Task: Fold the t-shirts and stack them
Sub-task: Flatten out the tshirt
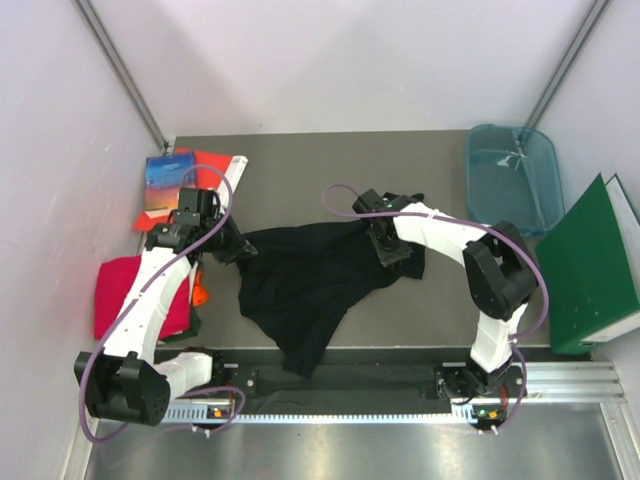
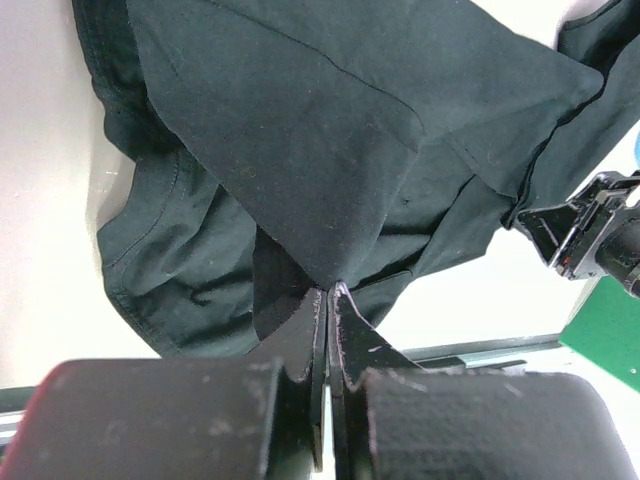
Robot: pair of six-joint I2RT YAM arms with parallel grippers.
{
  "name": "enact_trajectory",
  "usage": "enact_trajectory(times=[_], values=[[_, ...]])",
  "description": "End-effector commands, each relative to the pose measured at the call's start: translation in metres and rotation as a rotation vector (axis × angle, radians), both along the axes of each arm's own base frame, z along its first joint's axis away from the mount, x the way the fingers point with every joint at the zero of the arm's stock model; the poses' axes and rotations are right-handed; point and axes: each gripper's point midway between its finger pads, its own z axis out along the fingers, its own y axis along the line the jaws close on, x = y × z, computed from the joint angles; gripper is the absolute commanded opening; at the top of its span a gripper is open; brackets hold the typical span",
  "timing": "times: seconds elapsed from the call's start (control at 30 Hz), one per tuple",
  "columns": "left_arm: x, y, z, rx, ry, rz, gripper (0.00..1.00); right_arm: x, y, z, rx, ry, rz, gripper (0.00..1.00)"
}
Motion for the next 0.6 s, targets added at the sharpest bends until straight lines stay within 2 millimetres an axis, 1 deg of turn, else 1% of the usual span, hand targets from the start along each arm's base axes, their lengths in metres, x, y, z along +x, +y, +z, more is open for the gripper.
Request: enact_trajectory(times=[0.0, 0.07, 0.17, 0.2, 0.3, 0.43, 0.57], values=[[0.007, -0.001, 0.003, -0.001, -0.035, -0.017, 0.0, 0.012, 0.0, 0.012, -0.03, -0.067, 0.001, 0.19], [0.007, -0.002, 0.002, -0.003, -0.035, -0.022, 0.0, 0.012, 0.002, 0.011, -0.029, -0.052, -0.001, 0.21], [0.007, -0.002, 0.002, 0.003, -0.035, -0.029, 0.0, 0.011, 0.012, 0.016, 0.025, -0.057, -0.006, 0.28], [0.007, -0.001, 0.002, 0.006, -0.037, -0.032, 0.0, 0.012, 0.014, 0.02, 0.039, -0.066, -0.012, 0.35], [0.007, -0.001, 0.001, 0.01, -0.037, -0.038, 0.0, 0.012, 0.02, 0.03, 0.068, -0.071, -0.011, 0.45], [0.008, -0.001, -0.002, 0.012, -0.031, -0.045, 0.0, 0.012, 0.028, 0.036, 0.09, -0.079, -0.004, 0.46], [0.008, -0.002, -0.003, 0.018, -0.03, -0.057, 0.0, 0.011, 0.034, 0.027, 0.089, -0.066, 0.001, 0.46]])
